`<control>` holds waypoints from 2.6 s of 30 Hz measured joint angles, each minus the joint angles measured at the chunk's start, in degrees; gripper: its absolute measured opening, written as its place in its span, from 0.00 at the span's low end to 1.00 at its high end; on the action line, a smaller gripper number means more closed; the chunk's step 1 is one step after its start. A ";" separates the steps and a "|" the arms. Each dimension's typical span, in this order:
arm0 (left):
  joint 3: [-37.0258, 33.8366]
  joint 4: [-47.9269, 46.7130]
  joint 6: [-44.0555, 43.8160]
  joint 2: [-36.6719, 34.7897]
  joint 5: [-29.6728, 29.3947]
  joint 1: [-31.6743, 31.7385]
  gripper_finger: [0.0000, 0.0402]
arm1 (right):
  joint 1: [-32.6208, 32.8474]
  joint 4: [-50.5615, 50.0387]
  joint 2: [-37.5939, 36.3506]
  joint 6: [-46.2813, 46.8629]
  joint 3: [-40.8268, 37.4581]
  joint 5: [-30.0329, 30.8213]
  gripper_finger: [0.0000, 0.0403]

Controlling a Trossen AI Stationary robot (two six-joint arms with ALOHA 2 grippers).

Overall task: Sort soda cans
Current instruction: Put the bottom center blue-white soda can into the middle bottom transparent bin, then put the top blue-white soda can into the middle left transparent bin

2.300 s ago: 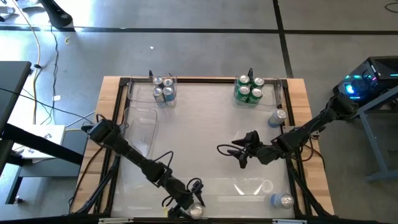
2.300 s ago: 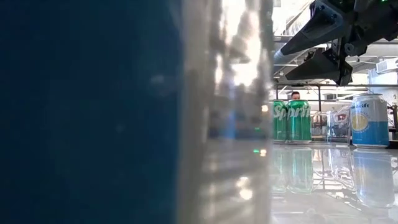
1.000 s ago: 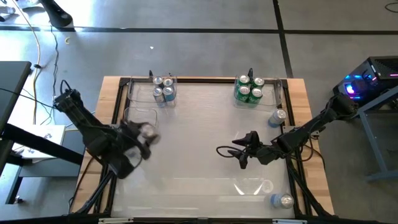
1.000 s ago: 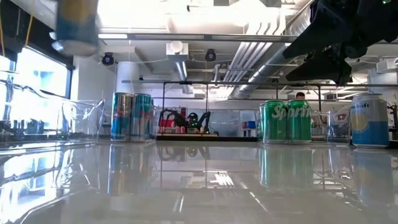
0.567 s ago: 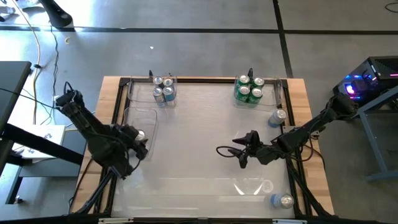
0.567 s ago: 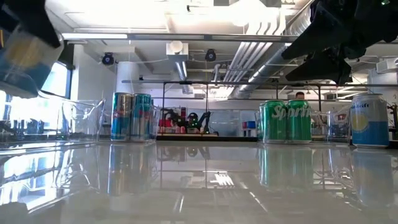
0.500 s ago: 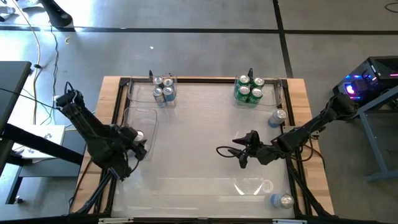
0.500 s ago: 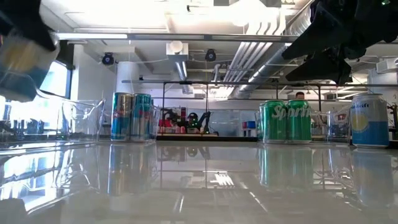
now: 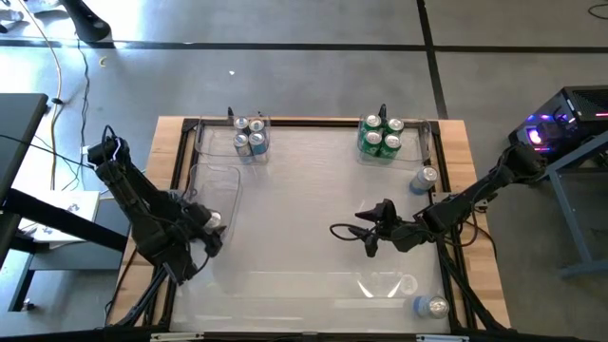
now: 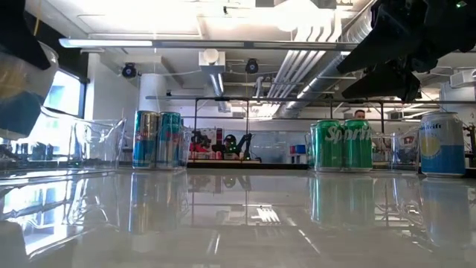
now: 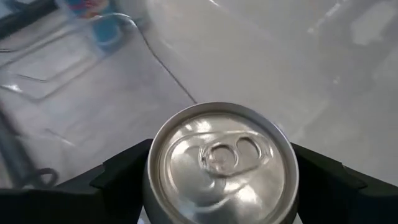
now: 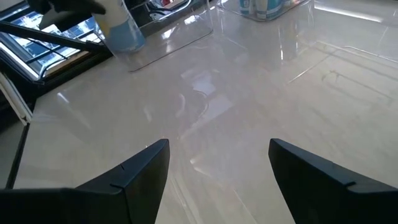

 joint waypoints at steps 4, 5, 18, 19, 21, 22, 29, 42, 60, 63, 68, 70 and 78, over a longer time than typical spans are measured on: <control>-0.02 4.97 5.90 0.00 0.72 0.00 0.79 | 0.00 -0.01 0.00 0.03 0.00 0.00 0.67; -0.01 6.15 7.24 0.00 0.97 0.01 0.79 | 0.00 0.01 0.00 0.12 0.00 0.00 0.67; -0.02 9.51 8.48 0.00 5.66 0.00 0.80 | 0.00 -0.02 0.00 -0.37 0.00 0.00 0.67; -0.02 9.53 8.44 0.00 6.33 0.00 0.80 | 0.00 0.00 0.00 -0.66 0.00 0.01 0.67; -0.02 9.63 8.44 0.00 6.89 0.00 0.80 | 0.00 -0.02 0.00 -1.03 0.00 0.02 0.67; -0.02 9.71 8.44 0.00 6.92 0.00 0.80 | 0.00 -0.02 0.00 -1.04 0.00 0.02 0.67; -0.01 9.61 8.38 0.00 9.65 0.02 0.80 | 0.00 -0.02 0.00 -1.06 0.00 0.02 0.67; -3.74 10.99 6.63 -0.94 8.93 0.92 0.80 | 0.00 -0.02 0.00 -1.30 0.00 0.03 0.67; 3.29 5.14 7.35 -6.34 12.79 1.31 0.86 | 1.08 0.50 -0.94 -7.16 0.19 0.04 0.67; 6.92 5.12 9.53 -6.44 10.35 1.31 0.86 | 3.20 -2.13 -2.78 -13.02 3.45 0.17 0.67; 9.66 14.35 20.53 -5.15 -1.97 1.31 0.86 | 10.80 -13.07 -2.87 -25.08 15.49 0.17 0.67; 9.68 21.24 28.17 -4.11 -8.87 1.31 0.86 | 14.27 -20.86 -1.82 -25.01 22.27 0.03 0.67; 9.68 47.58 57.25 3.62 -23.59 3.05 0.86 | 23.01 -55.11 4.72 -12.83 50.69 0.61 0.67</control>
